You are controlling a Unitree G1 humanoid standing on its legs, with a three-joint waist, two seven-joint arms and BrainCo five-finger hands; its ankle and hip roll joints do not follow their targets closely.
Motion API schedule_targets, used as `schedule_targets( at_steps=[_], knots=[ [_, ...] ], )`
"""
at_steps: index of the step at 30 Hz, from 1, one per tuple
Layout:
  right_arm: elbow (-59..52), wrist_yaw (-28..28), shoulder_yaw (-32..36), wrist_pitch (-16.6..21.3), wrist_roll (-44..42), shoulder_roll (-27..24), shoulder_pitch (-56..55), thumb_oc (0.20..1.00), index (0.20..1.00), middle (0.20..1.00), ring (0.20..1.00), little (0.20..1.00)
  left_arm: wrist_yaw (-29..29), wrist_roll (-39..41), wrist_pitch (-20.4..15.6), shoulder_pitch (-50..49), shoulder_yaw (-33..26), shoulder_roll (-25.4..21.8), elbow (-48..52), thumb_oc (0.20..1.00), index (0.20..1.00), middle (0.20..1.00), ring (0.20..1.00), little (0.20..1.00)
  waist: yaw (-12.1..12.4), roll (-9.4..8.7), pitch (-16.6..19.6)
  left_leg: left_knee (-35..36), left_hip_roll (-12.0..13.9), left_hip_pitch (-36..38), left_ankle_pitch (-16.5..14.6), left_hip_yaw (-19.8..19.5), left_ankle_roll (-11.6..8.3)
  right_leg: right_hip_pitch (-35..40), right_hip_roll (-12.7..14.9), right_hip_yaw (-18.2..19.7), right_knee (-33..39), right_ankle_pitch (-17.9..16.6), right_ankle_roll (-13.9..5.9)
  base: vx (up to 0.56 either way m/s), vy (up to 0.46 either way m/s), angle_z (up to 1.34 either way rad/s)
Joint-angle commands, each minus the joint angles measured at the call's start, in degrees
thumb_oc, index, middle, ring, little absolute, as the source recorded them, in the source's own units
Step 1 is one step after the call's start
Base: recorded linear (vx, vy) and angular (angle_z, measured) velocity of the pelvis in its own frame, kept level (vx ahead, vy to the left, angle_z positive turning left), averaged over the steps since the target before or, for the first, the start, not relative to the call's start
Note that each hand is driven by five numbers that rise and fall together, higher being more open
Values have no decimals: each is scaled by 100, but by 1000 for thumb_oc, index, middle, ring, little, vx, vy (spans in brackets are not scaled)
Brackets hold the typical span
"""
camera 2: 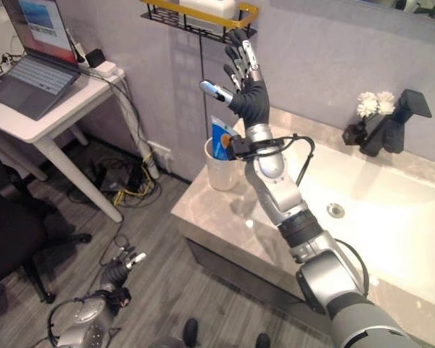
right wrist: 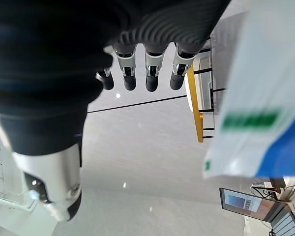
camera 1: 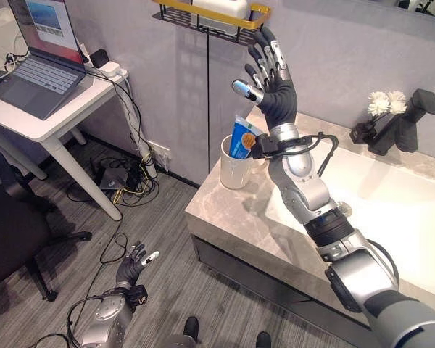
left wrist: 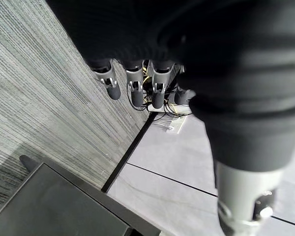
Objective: Put brush and paste in cup on sink, flatten towel.
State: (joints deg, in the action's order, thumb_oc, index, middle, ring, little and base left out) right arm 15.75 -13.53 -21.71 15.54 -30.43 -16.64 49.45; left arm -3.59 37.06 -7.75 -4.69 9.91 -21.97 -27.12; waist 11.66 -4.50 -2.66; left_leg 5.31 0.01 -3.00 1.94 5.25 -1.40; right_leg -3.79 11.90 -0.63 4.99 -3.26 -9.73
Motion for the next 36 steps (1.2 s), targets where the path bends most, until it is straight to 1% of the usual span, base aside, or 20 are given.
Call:
schedule_targets(
  at_steps=[1,5,7,9,11,13,15,16,17,19,20,22,24,25,27,29,30,31,33,36],
  knots=[
    [-507,-34,129,176,295,-245,211,1000,1000,1000,1000,1000,67,-270,-267,146,149,-106,-137,1000,1000,1000,1000,1000,73,-138,249,-31,103,-370,195,-378,-76,486,667,-363,-186,-1656,-478,0,0,0],
    [-796,-149,237,166,777,-560,236,1000,1000,1000,1000,1000,45,-316,-281,163,92,-114,-120,1000,1000,1000,1000,1000,29,-120,277,-31,130,-286,173,-323,-86,473,662,-377,-229,-1637,-490,0,0,0],
    [-882,-262,262,160,1276,-823,362,1000,1000,1000,1000,1000,-6,-348,-341,39,-119,-173,39,1000,1000,1000,1000,1000,128,-78,239,-31,248,-184,129,-94,-118,366,707,-937,-343,-1683,-514,-27,-7,-9],
    [-1212,-471,344,72,2412,-1673,450,1000,1000,1000,1000,1000,39,-442,-426,-125,-435,-297,231,1000,1000,1000,1000,1000,74,-54,187,-31,357,-170,178,78,-162,246,656,-1384,-472,-1658,-496,-63,-28,-60],
    [-1670,-743,920,52,3218,-2423,31,1000,1000,1000,1000,1000,79,-533,-564,-268,-713,-335,532,1000,1000,1000,1000,1000,-99,-39,169,-31,496,-85,195,175,-244,246,546,-1381,-428,-1537,-481,-4,-31,-50],
    [-1868,-859,1281,21,3433,-2659,-336,1000,1000,1000,1000,1000,66,-559,-588,-338,-824,-312,671,1000,1000,1000,1000,1000,-159,-51,191,-31,511,-92,212,178,-259,277,529,-1375,-332,-1474,-457,19,-32,-34],
    [-2104,-1319,2597,-108,4209,-3345,-1691,1000,1000,1000,1000,1000,-104,-920,-718,-482,-1284,-313,1053,1000,1000,1000,1000,1000,-352,-25,262,-31,577,-44,183,183,-324,413,482,-1389,-95,-1301,-435,44,-60,-36],
    [-2119,-1315,2621,-111,4210,-3341,-1718,1000,1000,1000,1000,1000,-106,-921,-716,-481,-1274,-322,1055,1000,1000,1000,1000,1000,-344,-34,269,-31,574,-50,186,182,-323,409,484,-1390,-92,-1304,-435,37,-62,-15],
    [-2045,-1724,3292,-319,4766,-3604,-2279,1000,1000,1000,1000,1000,-202,-1124,-816,-511,-1531,-421,1218,1000,1000,1000,1000,1000,-484,0,292,-31,607,-8,163,251,-337,414,466,-1359,-45,-1173,-434,17,-66,-18],
    [-2038,-1803,3688,-363,4715,-3645,-2558,1000,1000,1000,1000,1000,-250,-1164,-842,-528,-1657,-459,1308,1000,1000,1000,1000,1000,-540,15,309,-31,623,-9,173,263,-349,391,455,-1327,-48,-1123,-414,23,-65,-19],
    [-1754,-2008,4215,-498,4719,-3774,-2968,1000,1000,1000,1000,1000,-294,-1121,-893,-591,-1937,-469,1484,1000,1000,1000,1000,1000,-677,81,330,-31,667,31,175,288,-381,398,414,-1239,-35,-1023,-371,34,-68,-14],
    [-1564,-2087,4452,-592,4797,-3892,-3242,1000,1000,1000,1000,1000,-320,-1153,-896,-625,-2004,-518,1550,1000,1000,1000,1000,1000,-704,96,356,-31,682,38,178,295,-397,395,396,-1216,-25,-987,-356,37,-63,-10],
    [-1065,-2177,5089,-759,4802,-4059,-4008,1000,1000,1000,1000,1000,-351,-1232,-917,-689,-2225,-581,1732,1000,1000,1000,1000,1000,-824,159,370,-31,721,72,178,320,-431,404,372,-1160,-5,-928,-336,17,-43,-11],
    [-1065,-2177,5089,-759,4802,-4059,-4008,1000,1000,1000,1000,1000,-351,-1232,-917,-689,-2225,-581,1732,1000,1000,1000,1000,1000,-824,159,370,-31,721,72,178,320,-431,404,372,-1160,-5,-928,-336,-7,-56,-13],
    [74,-2383,6243,-1190,5135,-4312,-5467,1000,1000,1000,1000,1000,-316,-1213,-1060,-953,-2782,-597,2129,1000,1000,1000,1000,1000,-1031,267,364,-31,778,123,146,359,-469,379,329,-1036,1,-772,-326,24,-65,1],
    [467,-2428,6603,-1225,5143,-4286,-5968,1000,1000,1000,1000,1000,-283,-1217,-1093,-1058,-2928,-596,2286,1000,1000,1000,1000,1000,-1059,287,358,-31,790,125,147,365,-476,372,320,-1014,1,-758,-324,13,-49,-6],
    [1380,-2474,6732,-1273,4934,-4195,-6426,1000,1000,1000,1000,1000,-296,-1087,-1178,-1076,-3030,-632,2423,200,200,200,200,200,-1073,329,336,-31,802,109,203,371,-488,354,307,-986,1,-781,-300,8,-49,-10],
    [1450,-2491,6724,-1223,4899,-4221,-6431,1000,1000,1000,1000,1000,-295,-1076,-1179,-1081,-3021,-644,2426,200,200,200,200,200,-1061,325,343,-31,805,103,210,370,-490,347,304,-984,1,-786,-296,-3,-61,-10],
    [2731,-2794,6939,-806,3433,-3673,-6237,1000,1000,1000,1000,1000,-130,-873,-1308,-1260,-3062,-654,2749,200,200,200,200,200,-1081,392,314,-31,856,112,212,382,-517,351,267,-960,1,-738,-273,2,-46,-8],
    [3465,-2690,6893,-478,2570,-3540,-6116,1000,1000,1000,1000,1000,-46,-625,-1318,-1204,-2988,-740,2792,200,200,200,200,200,-1086,444,303,-31,865,89,232,375,-530,346,252,-962,1,-715,-259,-15,-18,-8]
  ],
)
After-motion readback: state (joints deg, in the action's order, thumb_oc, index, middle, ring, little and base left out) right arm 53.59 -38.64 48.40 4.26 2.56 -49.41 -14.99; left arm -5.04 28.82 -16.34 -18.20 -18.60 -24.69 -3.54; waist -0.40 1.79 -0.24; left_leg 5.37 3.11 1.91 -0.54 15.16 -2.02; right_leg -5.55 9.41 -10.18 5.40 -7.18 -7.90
